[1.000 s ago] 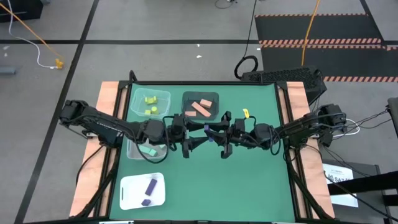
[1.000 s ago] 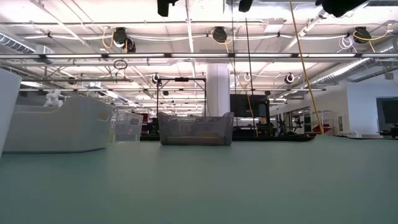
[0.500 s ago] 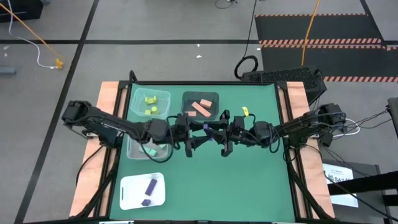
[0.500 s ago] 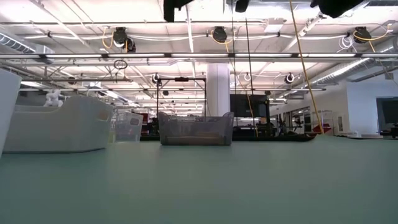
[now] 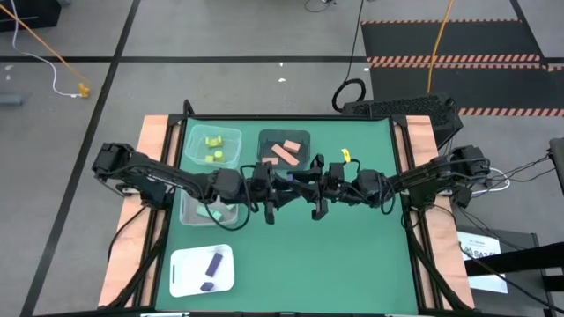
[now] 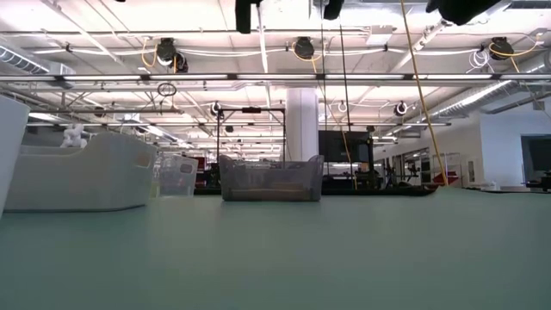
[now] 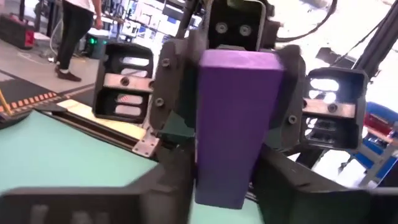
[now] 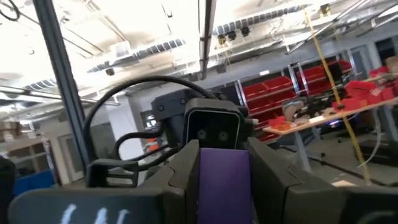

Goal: Sort & place blocks by color
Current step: Put the violet block into the white bin

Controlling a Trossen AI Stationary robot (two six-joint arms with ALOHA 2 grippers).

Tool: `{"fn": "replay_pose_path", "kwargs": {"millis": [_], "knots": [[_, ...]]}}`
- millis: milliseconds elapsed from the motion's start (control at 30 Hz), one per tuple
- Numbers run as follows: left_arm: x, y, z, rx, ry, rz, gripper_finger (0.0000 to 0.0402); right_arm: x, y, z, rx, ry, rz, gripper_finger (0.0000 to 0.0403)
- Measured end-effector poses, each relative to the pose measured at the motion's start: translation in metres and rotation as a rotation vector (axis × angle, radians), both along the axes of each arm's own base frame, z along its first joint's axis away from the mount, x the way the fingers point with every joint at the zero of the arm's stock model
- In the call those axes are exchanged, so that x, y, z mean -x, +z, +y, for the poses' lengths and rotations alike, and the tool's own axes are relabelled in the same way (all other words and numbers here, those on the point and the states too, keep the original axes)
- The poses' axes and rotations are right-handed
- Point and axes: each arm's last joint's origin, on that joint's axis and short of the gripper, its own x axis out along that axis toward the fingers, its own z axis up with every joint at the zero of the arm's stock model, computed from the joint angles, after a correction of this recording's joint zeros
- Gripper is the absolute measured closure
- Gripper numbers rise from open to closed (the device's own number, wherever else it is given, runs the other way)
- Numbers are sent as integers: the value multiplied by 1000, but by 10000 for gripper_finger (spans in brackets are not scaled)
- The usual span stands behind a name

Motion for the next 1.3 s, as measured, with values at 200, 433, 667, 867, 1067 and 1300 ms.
{"fn": "replay_pose_path", "kwargs": {"millis": [200, 433, 667, 867, 1067, 1300], "knots": [[0, 0, 1, 7, 5, 2, 292, 0, 0, 0, -40, 19, 0, 283], [1, -2, -5, 14, -10, 16, 292, -1, -6, -4, -115, 37, 108, 195], [1, -8, -9, 90, -17, 72, 292, 27, 6, -14, -95, 15, 334, 140], [3, -18, -10, 175, -17, 186, 292, 68, 22, -20, -120, 0, 473, 134], [28, -16, -12, 281, -1, 400, 292, 108, 26, -24, -162, -2, 610, 143], [86, -9, -61, 531, -132, 677, 292, 141, 23, -29, -228, -19, 728, 144]]}}
